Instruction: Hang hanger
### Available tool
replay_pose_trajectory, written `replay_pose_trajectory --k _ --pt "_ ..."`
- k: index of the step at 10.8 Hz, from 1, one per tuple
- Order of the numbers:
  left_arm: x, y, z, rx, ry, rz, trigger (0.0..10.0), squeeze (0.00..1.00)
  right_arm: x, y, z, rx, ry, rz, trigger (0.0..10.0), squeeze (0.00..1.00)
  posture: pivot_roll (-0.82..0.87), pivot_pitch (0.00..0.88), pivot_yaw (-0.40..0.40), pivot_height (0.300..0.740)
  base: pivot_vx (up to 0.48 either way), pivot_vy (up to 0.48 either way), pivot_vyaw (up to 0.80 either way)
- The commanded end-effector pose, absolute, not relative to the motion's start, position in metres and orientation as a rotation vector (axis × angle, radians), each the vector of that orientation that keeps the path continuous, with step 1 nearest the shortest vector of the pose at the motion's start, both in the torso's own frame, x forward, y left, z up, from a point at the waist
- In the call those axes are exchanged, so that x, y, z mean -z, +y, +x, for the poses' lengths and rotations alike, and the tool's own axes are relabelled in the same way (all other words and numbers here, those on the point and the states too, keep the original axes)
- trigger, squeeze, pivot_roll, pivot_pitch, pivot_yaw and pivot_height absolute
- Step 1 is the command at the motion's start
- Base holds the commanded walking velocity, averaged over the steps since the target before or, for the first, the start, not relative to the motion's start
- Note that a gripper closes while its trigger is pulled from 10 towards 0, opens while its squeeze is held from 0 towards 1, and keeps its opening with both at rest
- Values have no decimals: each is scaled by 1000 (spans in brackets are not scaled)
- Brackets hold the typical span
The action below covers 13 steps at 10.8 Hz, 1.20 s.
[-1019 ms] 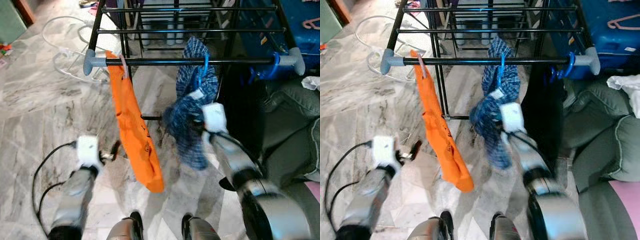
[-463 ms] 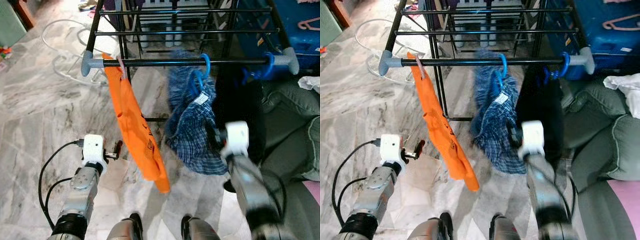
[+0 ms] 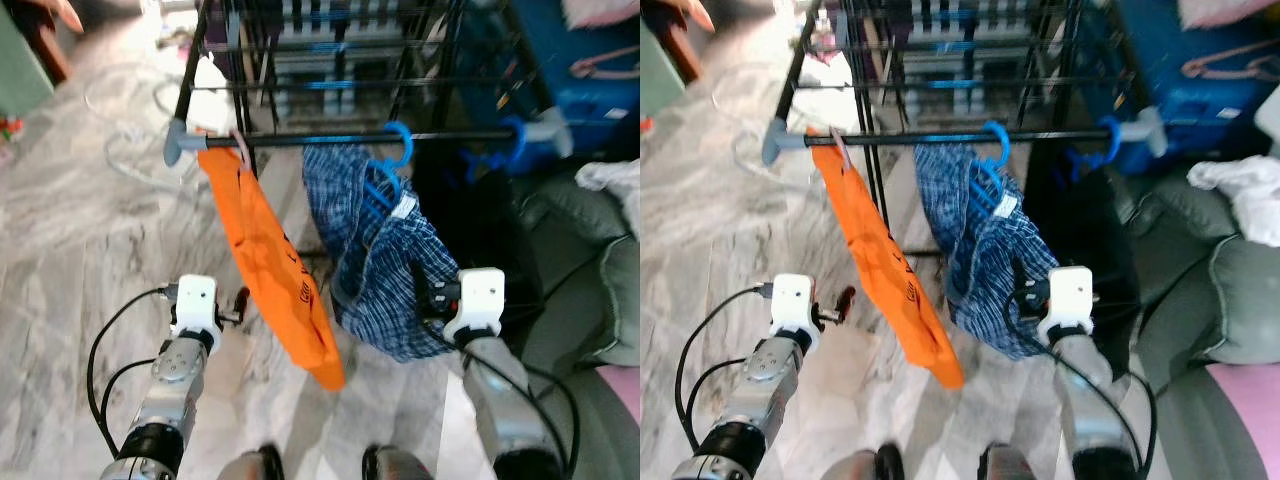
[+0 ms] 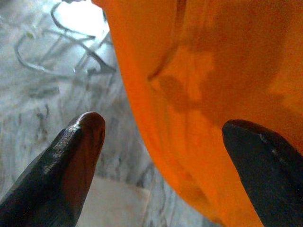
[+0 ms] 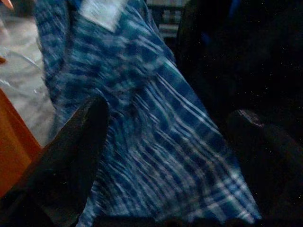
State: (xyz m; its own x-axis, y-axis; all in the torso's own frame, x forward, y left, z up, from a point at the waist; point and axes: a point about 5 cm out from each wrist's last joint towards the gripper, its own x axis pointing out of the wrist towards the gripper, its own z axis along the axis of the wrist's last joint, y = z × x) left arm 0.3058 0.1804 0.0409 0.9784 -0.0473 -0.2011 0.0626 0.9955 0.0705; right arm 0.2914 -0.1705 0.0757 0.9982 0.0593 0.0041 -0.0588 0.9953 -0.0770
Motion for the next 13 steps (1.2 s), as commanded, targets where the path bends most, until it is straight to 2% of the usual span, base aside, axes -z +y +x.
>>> replay_pose_trajectory --k 1,2,3,4,7,13 --pt "-38 186 304 25 211 72 10000 0 -81 -165 291 -81 -34 -68 10000 1000 -259 62 46 740 0 0 0" --pt "-38 188 305 12 210 86 10000 0 -81 -162 290 -78 -32 -50 10000 882 -258 55 49 740 0 0 0" --pt "-37 189 307 10 218 86 10000 0 -78 -155 288 -92 -21 -44 10000 145 -259 38 55 740 0 0 0" --pt "-37 189 308 7 220 93 10000 0 -76 -153 288 -92 -13 -31 10000 0 -255 15 64 740 0 0 0" --pt "-37 182 313 30 228 112 10000 0 -73 -145 292 -109 4 -24 10000 0 -263 0 67 740 -298 0 0" --pt "-29 179 309 44 262 143 10000 0 -56 -148 289 -91 77 -7 10000 0 -256 0 70 740 -328 0 0"
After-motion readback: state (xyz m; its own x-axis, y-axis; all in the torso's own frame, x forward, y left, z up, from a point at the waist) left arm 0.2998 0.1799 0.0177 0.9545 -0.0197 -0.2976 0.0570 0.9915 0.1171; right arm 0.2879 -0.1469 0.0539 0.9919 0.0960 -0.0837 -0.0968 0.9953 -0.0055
